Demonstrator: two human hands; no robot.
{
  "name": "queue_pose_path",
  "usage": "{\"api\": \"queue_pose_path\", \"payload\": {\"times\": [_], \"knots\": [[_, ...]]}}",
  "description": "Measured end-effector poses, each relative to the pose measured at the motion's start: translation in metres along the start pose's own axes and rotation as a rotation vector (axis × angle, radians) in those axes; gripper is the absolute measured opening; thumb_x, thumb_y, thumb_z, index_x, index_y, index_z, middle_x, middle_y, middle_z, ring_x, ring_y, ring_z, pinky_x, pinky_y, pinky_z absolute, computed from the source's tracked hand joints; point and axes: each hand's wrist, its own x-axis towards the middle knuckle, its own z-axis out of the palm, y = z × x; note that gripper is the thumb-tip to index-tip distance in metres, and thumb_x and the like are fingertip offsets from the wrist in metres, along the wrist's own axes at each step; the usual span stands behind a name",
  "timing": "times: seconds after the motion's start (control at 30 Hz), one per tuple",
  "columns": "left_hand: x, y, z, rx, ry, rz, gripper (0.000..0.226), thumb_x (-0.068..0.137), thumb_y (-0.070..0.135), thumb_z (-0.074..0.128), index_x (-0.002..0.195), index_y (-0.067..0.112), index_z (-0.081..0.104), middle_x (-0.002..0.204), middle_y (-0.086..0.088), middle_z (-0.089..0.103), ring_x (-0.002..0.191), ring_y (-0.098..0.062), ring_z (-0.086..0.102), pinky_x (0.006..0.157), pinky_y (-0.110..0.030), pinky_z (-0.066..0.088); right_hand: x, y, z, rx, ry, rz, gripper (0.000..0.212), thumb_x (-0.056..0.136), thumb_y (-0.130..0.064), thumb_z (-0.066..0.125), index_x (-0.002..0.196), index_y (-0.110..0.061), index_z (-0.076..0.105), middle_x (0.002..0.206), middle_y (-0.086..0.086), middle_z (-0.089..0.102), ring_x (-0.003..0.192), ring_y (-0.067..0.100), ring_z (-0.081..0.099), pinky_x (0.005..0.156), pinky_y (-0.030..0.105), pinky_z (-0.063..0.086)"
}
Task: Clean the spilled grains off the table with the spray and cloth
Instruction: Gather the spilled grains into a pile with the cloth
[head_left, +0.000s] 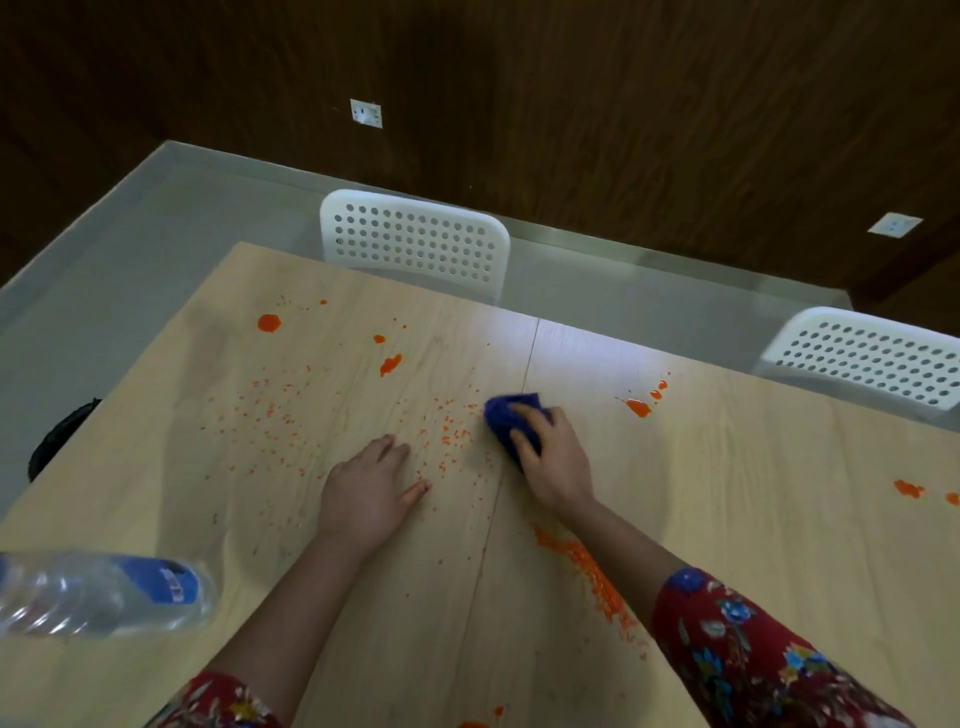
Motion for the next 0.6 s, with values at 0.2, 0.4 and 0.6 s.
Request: {"api": "queue_pose_path", "payload": {"times": [0.2, 0.4, 0.6], "knots": [[0.0, -0.002, 0.004, 0.0, 0.025, 0.011, 0.06, 0.094, 0.061, 0.038, 0.145, 0.03, 0.039, 0.155, 0.009, 0.03, 0.135, -0.011, 0.04, 0.106, -0.033, 0.036, 0.116, 0.004, -0.008, -0.071, 0.049, 0.247, 0.038, 0.099, -0.032, 0.047, 0.137, -0.03, 0.049, 0.123, 0.013, 0.049, 0.112, 0.033, 0.052, 0.093, 0.04, 0.044], [0.0, -0.004, 0.007, -0.019, 0.038, 0.009, 0.055, 0.097, 0.056, 0.034, 0.145, 0.031, 0.039, 0.155, 0.009, 0.031, 0.132, -0.011, 0.044, 0.107, -0.033, 0.034, 0.148, -0.017, 0.007, -0.126, -0.18, 0.047, 0.04, 0.098, -0.033, 0.047, 0.138, -0.034, 0.048, 0.123, 0.009, 0.048, 0.111, 0.03, 0.05, 0.095, 0.041, 0.044], [-0.002, -0.007, 0.004, -0.016, -0.032, 0.011, 0.059, 0.096, 0.058, 0.034, 0.15, 0.034, 0.028, 0.159, 0.01, 0.02, 0.138, -0.012, 0.036, 0.113, -0.036, 0.025, 0.076, -0.023, 0.006, -0.135, -0.449, -0.272, 0.037, 0.097, -0.031, 0.052, 0.135, -0.031, 0.052, 0.118, 0.004, 0.047, 0.105, 0.02, 0.046, 0.092, 0.032, 0.038]]}}
